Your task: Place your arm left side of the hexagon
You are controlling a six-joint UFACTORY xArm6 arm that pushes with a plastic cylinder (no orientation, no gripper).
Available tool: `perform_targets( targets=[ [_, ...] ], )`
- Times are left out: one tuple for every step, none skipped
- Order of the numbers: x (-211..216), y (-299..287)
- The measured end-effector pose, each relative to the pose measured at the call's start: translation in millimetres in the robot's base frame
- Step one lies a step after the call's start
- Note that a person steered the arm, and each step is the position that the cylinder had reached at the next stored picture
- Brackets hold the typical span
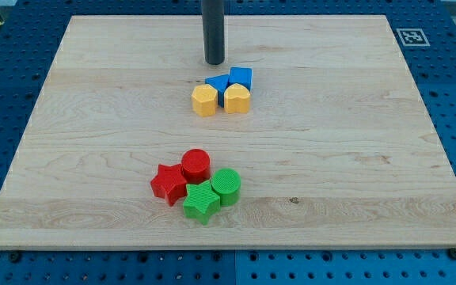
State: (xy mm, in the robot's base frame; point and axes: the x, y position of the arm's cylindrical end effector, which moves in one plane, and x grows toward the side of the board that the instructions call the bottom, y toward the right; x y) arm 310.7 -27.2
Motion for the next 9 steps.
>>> perform_targets(
  targets=[
    [-0.8,-1.2],
    [-20.3,-39.8],
    [-23.8,-113.7],
    [-12.4,-183.5],
    [-3.6,-206.3],
    [-3.6,-207.3],
    [-2.4,-246.2],
    [24.9,-272.1],
    [82.3,-258.8]
  ],
)
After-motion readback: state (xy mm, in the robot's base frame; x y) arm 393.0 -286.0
